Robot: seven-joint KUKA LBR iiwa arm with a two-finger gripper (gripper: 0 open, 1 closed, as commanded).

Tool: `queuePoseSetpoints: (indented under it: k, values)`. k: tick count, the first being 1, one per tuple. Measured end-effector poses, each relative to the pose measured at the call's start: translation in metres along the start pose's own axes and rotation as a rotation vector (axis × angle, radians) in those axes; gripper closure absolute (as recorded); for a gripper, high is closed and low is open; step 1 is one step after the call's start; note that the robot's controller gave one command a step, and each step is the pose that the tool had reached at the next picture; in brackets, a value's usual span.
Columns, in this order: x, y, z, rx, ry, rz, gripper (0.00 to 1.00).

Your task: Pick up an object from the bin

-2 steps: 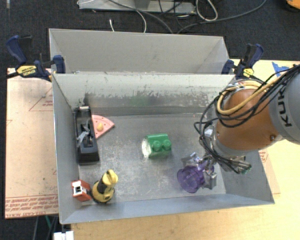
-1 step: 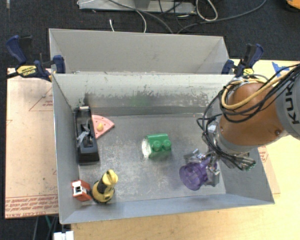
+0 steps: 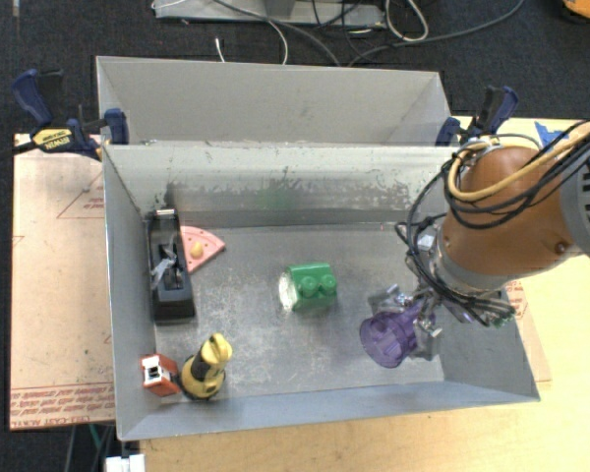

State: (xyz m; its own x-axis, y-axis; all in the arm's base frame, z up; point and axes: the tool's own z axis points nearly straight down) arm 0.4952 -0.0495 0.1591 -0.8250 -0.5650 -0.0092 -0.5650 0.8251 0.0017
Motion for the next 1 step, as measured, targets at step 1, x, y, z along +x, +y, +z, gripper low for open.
queuePoseSetpoints:
  k: [1]
  values:
    - [-0.0011,-0.0007,-0.0274,0.004,-0.005,0.001,1.0]
